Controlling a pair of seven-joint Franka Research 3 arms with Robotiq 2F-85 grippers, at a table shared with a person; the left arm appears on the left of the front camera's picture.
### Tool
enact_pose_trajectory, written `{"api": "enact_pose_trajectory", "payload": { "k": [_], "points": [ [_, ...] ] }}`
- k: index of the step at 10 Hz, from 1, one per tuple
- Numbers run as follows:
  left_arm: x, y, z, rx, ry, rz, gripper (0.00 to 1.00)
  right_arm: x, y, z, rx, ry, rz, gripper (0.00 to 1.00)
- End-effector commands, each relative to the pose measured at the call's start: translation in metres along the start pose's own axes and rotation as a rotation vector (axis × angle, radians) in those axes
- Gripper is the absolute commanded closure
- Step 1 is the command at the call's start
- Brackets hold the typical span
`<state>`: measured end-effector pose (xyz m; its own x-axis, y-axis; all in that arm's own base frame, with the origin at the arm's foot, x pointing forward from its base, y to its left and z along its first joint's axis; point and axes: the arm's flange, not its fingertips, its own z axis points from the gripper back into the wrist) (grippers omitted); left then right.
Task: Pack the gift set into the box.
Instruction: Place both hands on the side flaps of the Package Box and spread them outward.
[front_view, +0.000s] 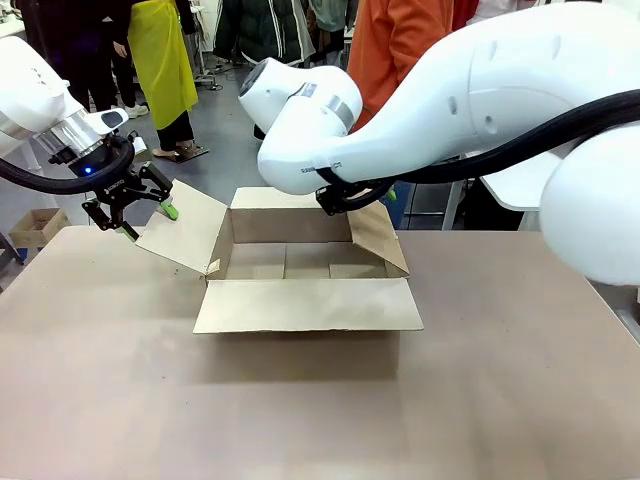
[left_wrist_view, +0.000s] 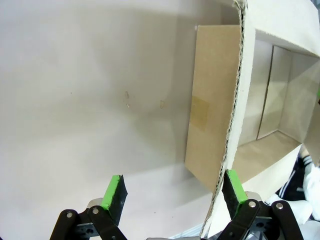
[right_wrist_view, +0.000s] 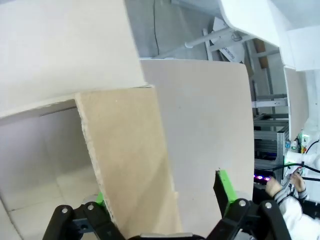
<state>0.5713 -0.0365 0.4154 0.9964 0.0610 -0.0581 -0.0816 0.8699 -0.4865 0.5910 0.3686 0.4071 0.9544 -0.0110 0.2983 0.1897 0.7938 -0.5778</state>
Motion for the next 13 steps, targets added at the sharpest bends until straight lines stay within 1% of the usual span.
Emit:
{"api": "enact_pose_trajectory", "payload": {
  "k": [1, 2, 3, 5, 6, 7, 9, 10, 11, 12, 13],
  "points": [
    [-0.002, -0.001, 0.002, 0.015, -0.002, 0.009, 0.0, -0.017, -0.041, -0.011, 0.072, 0.02, -0.05, 0.0],
    [-0.002, -0.001, 0.002, 0.015, -0.002, 0.009, 0.0, -0.019, -0.075, -0.013, 0.167, 0.054, -0.069, 0.0],
    [-0.002, -0.001, 0.002, 0.015, -0.002, 0.009, 0.0, -0.021, -0.098, -0.018, 0.239, 0.076, -0.081, 0.0],
    [-0.002, -0.001, 0.002, 0.015, -0.002, 0.009, 0.0, -0.02, -0.139, -0.03, 0.376, 0.122, -0.104, 0.0],
    [-0.002, -0.001, 0.002, 0.015, -0.002, 0.009, 0.0, -0.018, -0.157, -0.043, 0.459, 0.157, -0.111, 0.0],
    [-0.002, -0.001, 0.002, 0.015, -0.002, 0.009, 0.0, -0.018, -0.172, -0.057, 0.545, 0.162, -0.116, 0.0],
    [-0.002, -0.001, 0.002, 0.015, -0.002, 0.009, 0.0, -0.022, -0.2, -0.088, 0.8, 0.121, -0.152, 0.0],
    [-0.002, -0.001, 0.002, 0.015, -0.002, 0.009, 0.0, -0.024, -0.209, -0.108, 0.952, 0.124, -0.159, 0.0],
    [-0.002, -0.001, 0.002, 0.015, -0.002, 0.009, 0.0, -0.03, -0.213, -0.134, 1.11, 0.157, -0.163, 0.0],
    [-0.002, -0.001, 0.002, 0.015, -0.002, 0.009, 0.0, -0.037, -0.218, -0.158, 1.249, 0.174, -0.179, 0.0],
    [-0.002, -0.001, 0.002, 0.015, -0.002, 0.009, 0.0, -0.043, -0.221, -0.177, 1.363, 0.163, -0.203, 0.0]
  ]
}}
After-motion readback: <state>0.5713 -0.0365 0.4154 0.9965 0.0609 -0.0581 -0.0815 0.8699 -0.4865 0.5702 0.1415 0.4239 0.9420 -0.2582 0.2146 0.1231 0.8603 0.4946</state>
